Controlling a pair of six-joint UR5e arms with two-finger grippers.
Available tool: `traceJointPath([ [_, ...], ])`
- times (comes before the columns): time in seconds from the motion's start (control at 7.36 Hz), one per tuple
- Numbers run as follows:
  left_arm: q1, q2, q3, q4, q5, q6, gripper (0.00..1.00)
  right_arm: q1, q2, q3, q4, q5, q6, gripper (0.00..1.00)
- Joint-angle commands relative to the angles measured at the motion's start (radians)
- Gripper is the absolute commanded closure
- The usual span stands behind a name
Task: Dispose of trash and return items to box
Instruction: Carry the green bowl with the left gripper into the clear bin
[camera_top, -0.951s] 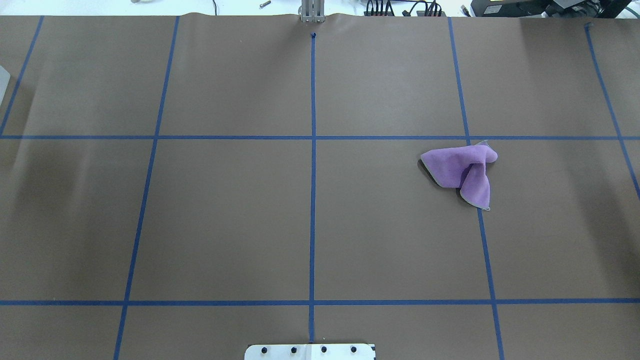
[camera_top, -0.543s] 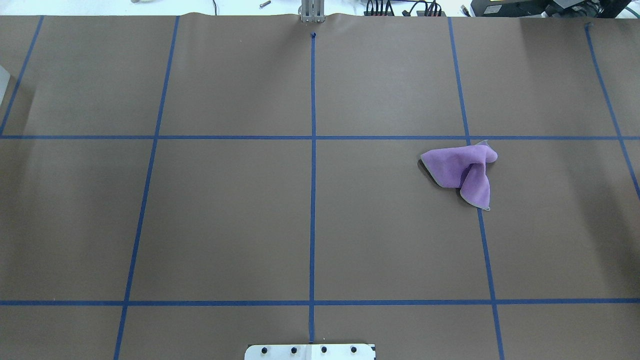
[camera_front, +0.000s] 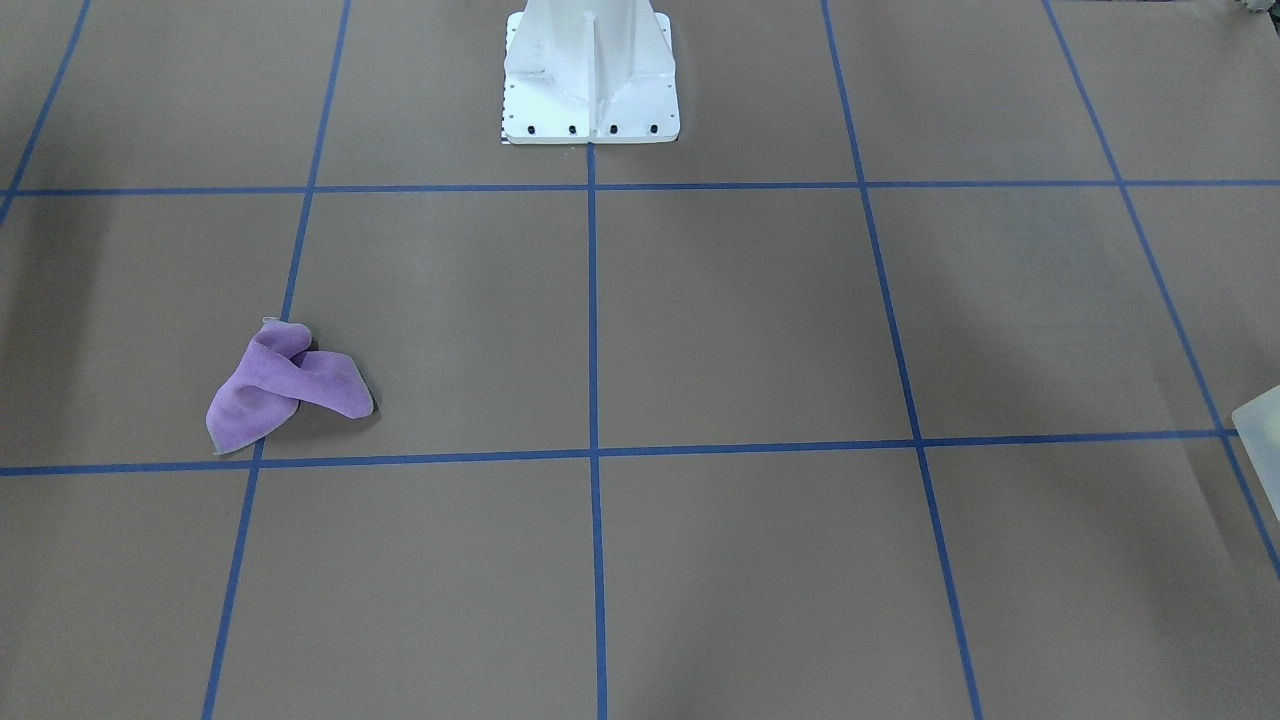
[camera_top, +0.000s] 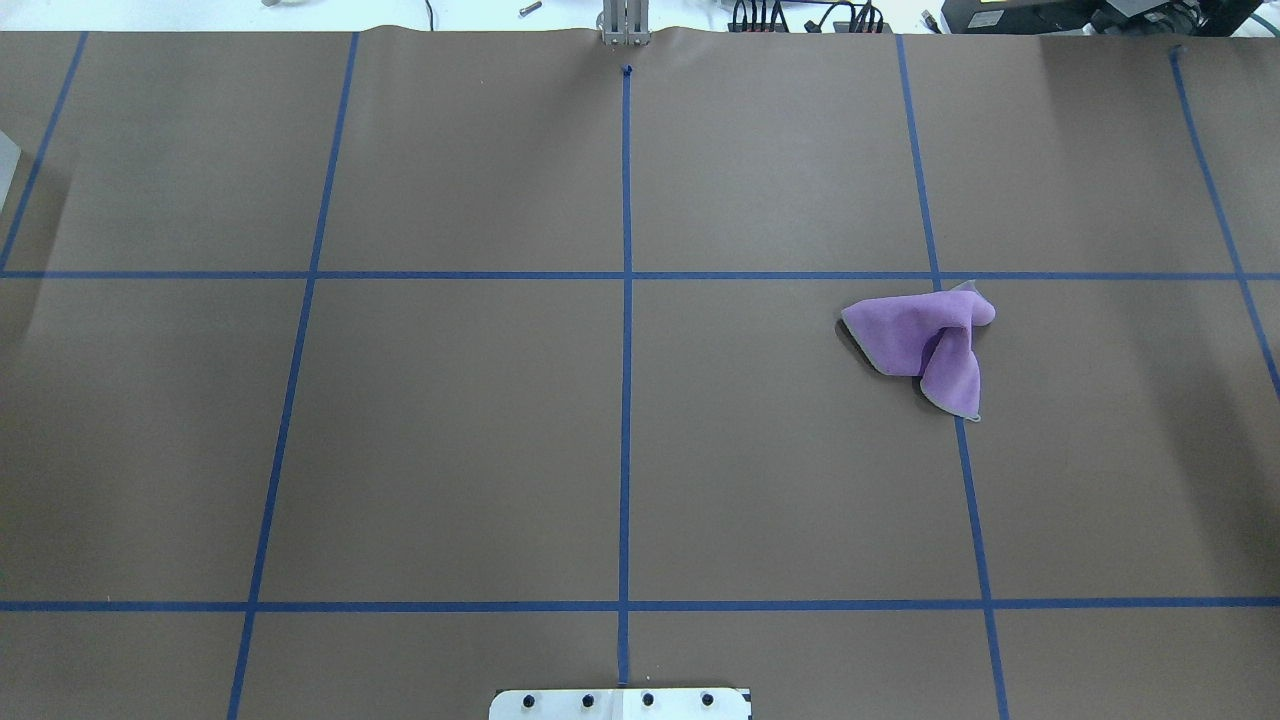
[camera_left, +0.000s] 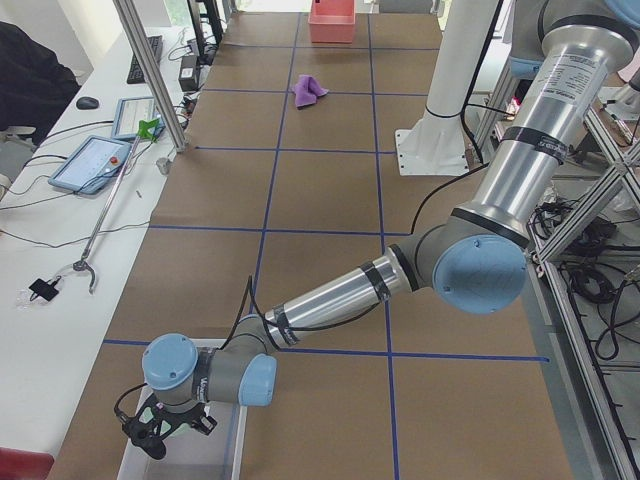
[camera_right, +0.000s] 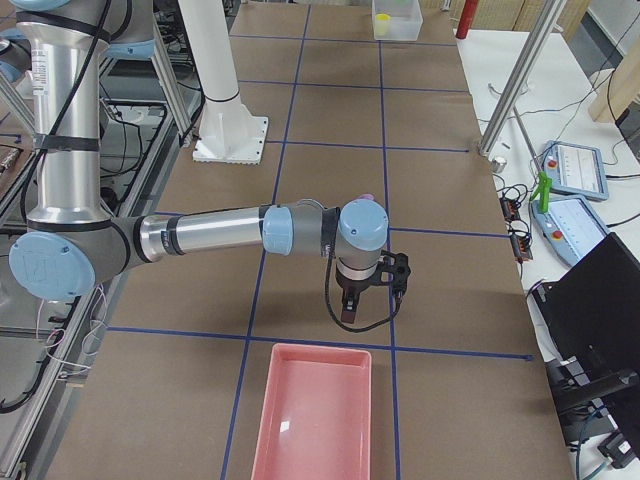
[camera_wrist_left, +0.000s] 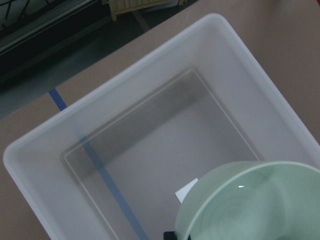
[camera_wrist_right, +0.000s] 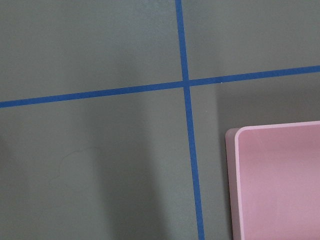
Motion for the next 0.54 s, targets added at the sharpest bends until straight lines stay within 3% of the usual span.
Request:
traceJointPath([
  [0.0, 0.010, -0.005, 0.101, -0.166, 0.039, -0.190, 1.00, -0.005, -0.002, 0.008, 0.000, 0.000, 0.001, 0.00],
  [0.41, 0.077, -0.005, 0.120, -0.317, 0.039, -0.508, 1.00, -0.004, -0.014, 0.023, -0.001, 0.000, 0.000, 0.00],
])
